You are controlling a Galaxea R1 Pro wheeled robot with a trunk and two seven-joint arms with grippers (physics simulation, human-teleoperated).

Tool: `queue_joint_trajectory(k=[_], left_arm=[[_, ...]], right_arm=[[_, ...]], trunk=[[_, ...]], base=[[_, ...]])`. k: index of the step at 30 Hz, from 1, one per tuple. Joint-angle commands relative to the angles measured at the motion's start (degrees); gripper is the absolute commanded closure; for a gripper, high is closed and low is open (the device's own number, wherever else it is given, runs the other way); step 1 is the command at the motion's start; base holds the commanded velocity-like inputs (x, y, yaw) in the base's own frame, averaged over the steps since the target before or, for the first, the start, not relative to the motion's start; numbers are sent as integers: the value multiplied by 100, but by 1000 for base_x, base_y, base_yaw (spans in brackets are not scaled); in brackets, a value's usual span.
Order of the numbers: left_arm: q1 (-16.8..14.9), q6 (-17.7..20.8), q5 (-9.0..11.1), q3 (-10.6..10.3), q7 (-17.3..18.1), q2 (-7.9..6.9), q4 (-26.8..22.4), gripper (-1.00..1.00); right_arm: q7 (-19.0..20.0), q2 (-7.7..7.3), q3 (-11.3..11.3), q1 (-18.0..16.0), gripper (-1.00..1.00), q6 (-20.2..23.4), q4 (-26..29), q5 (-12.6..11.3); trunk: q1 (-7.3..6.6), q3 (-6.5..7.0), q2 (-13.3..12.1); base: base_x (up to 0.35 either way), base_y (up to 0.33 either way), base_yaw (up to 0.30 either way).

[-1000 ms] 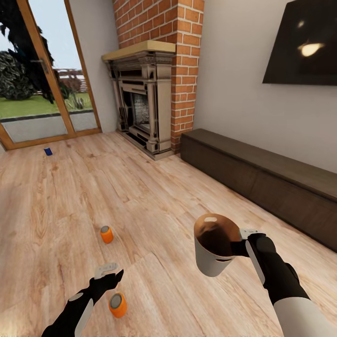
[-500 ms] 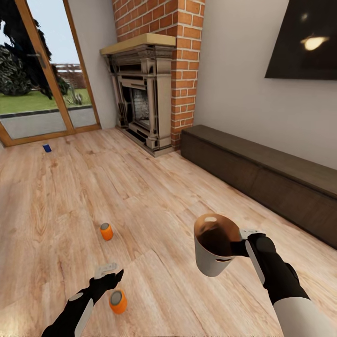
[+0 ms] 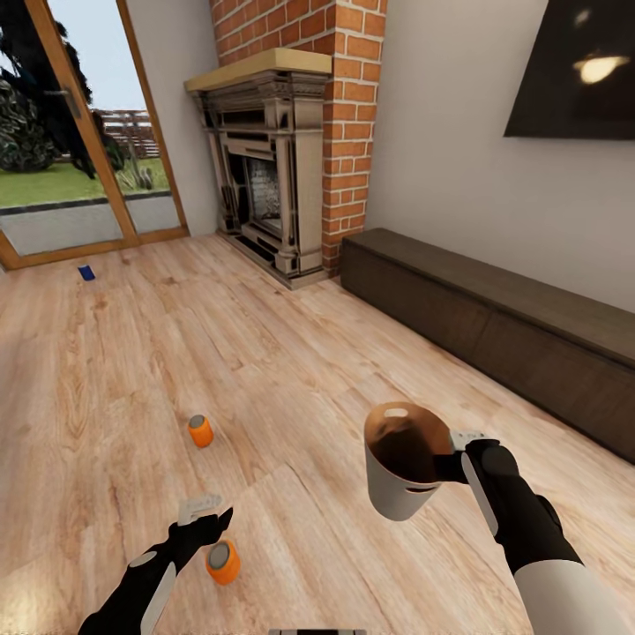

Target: Put the three can of soda from the living room inside the tash can in the kitchen.

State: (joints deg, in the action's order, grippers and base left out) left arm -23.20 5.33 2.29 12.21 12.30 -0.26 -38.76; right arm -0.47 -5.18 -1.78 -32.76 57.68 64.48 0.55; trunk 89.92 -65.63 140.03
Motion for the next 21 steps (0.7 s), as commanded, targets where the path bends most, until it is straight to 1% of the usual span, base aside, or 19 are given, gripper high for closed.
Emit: queue_joint_trajectory(k=[1,21], left_arm=[[0,0,0,0,-2,0,0,-100],[0,-22,0,1,-1,0,0,-100]], right_arm=[[10,0,1,-3,100,-2,5,-67],[8,-1,10,-8,100,-2,12,-69]], trunk=[[-1,-9,1],[-1,-191,1]], base=[[0,0,0],[0,0,0]])
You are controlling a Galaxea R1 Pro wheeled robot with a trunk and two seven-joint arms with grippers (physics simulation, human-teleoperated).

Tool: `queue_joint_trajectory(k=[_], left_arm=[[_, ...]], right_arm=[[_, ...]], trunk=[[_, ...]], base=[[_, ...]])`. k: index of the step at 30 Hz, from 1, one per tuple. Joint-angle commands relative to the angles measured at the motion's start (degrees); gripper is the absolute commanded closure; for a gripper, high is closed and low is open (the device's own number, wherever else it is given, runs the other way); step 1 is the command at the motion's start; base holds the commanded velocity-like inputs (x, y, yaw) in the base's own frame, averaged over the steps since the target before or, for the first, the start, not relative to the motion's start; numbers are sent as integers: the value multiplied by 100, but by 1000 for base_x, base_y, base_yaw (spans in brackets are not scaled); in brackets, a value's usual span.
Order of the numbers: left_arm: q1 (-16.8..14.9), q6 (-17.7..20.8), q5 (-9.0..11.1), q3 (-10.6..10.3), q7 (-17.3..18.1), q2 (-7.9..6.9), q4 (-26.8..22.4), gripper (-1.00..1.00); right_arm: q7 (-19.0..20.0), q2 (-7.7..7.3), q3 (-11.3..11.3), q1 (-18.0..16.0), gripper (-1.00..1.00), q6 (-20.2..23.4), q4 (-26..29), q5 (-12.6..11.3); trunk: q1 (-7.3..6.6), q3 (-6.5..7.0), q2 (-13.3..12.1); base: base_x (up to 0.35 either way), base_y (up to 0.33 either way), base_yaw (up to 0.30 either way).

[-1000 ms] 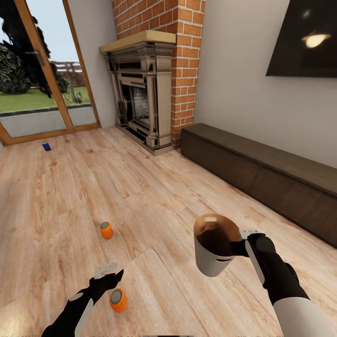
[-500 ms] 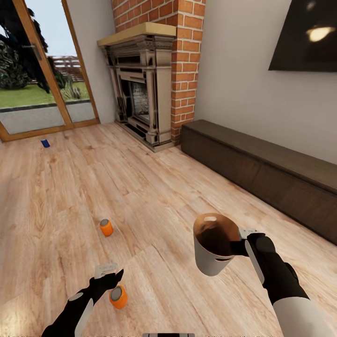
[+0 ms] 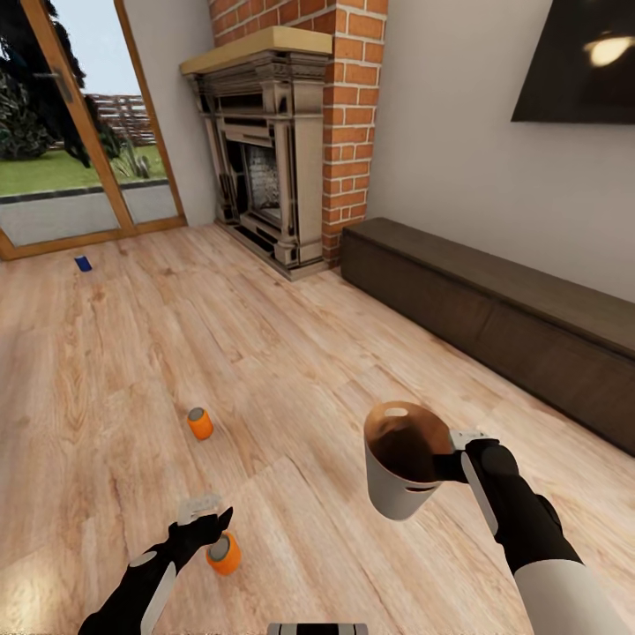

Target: Put the three can of soda from the living room inside the tash can in the kitchen.

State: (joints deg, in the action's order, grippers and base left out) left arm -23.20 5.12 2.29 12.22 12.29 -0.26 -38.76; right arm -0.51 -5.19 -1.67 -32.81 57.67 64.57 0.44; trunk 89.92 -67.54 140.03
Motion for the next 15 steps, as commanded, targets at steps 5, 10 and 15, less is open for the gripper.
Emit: queue_joint_trajectory(k=[5,10,15], left_arm=[[0,-231,0,0,1,0,7,-100],[0,-301,-1,0,1,0,10,-100],[0,-315,-1,0,-5,0,26,-100]], right_arm=[[13,0,0,1,100,-2,3,-57],[13,0,0,-2,100,-2,3,-60],[15,0,0,-2,100,-2,3,-60]], trunk=[[-1,-45,1],[-1,-91,1],[-1,-136,1]], base=[[0,0,0],[0,0,0],[0,0,0]])
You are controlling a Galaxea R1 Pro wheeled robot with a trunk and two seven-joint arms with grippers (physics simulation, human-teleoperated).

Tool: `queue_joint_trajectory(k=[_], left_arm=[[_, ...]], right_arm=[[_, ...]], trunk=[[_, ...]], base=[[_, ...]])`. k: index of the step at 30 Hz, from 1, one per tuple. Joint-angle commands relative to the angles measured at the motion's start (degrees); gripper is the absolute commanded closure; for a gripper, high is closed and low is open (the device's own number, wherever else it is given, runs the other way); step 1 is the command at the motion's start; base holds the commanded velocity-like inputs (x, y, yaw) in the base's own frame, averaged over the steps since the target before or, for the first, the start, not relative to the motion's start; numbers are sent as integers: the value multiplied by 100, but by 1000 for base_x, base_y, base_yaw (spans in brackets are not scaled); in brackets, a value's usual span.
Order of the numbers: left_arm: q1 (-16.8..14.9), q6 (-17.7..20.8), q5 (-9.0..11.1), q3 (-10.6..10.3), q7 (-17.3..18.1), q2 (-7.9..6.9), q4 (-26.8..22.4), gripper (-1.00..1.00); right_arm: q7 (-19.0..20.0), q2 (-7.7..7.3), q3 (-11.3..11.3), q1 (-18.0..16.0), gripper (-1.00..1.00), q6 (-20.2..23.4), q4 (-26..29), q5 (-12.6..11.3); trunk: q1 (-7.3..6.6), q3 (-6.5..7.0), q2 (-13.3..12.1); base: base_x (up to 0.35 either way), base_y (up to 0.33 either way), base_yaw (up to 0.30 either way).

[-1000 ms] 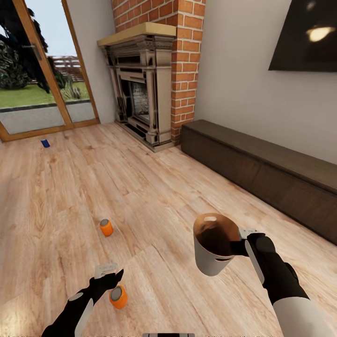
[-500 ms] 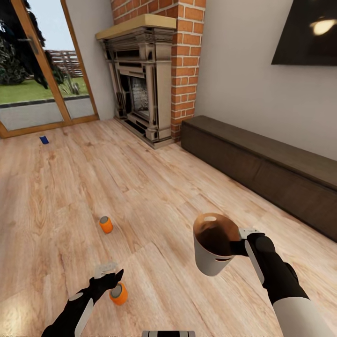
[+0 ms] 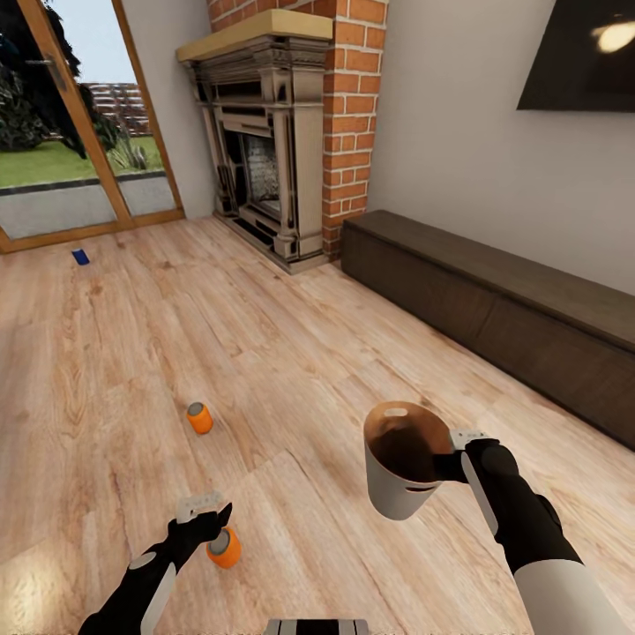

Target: Put the three can of soda from the living room inside the tash can in the kitchen.

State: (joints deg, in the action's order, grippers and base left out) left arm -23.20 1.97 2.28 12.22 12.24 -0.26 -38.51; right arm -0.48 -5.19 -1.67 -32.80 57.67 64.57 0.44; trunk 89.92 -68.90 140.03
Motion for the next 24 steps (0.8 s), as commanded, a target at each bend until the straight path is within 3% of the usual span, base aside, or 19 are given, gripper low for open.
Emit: queue_joint_trajectory(k=[1,24], left_arm=[[0,-1,0,0,-1,0,6,-100],[0,-5,0,0,-4,-7,35,-100]], right_arm=[[12,0,0,-4,100,-2,3,-60],[11,6,0,1,100,-2,3,-61]], trunk=[[-1,-9,1],[-1,-218,1]], base=[[0,0,0],[0,0,0]])
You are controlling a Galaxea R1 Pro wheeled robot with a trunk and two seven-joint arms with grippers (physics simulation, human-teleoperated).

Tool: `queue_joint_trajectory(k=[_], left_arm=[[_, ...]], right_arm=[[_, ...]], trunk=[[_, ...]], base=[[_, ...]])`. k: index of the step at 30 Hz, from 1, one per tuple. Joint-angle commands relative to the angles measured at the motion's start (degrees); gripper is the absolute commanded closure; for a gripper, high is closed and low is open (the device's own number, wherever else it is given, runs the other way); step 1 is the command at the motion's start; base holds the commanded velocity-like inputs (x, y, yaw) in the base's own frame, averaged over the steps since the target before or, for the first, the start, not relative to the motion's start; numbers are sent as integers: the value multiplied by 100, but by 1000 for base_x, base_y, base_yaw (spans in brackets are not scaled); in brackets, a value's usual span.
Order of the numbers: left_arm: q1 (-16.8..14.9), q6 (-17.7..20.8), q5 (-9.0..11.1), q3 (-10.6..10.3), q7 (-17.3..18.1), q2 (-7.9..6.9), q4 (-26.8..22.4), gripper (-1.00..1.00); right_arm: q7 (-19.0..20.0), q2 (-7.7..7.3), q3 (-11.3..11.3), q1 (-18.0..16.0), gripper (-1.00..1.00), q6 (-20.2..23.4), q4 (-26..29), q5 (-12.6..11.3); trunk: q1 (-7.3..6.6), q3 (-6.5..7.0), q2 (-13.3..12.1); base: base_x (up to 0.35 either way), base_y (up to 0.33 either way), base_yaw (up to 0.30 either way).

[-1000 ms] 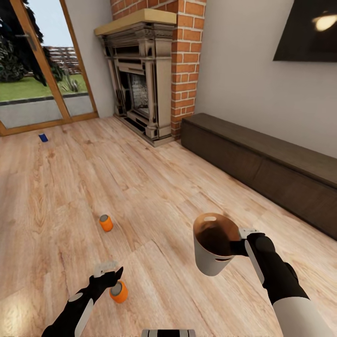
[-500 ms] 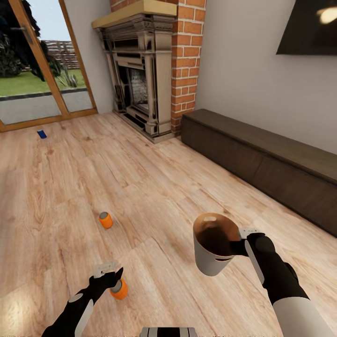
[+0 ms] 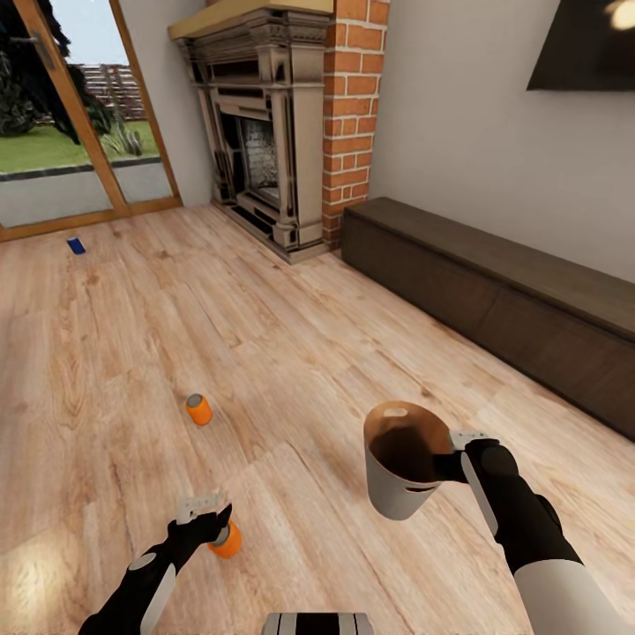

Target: Put the three can of soda from the living room inside the tash can in the kitchen.

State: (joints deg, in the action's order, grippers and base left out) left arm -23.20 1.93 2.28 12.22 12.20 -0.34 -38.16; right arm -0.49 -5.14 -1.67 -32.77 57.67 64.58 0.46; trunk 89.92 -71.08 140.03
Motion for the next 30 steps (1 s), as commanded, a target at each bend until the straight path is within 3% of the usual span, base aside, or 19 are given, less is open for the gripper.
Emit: queue_joint_trajectory(k=[1,30], left_arm=[[0,0,0,0,0,0,2,-100],[0,0,0,0,-237,-19,10,-100]], right_arm=[[13,1,0,-3,100,-2,2,-64],[14,4,0,-5,100,-2,2,-64]], trunk=[[-1,-9,1],[-1,-273,1]], base=[[0,0,0],[0,0,0]])
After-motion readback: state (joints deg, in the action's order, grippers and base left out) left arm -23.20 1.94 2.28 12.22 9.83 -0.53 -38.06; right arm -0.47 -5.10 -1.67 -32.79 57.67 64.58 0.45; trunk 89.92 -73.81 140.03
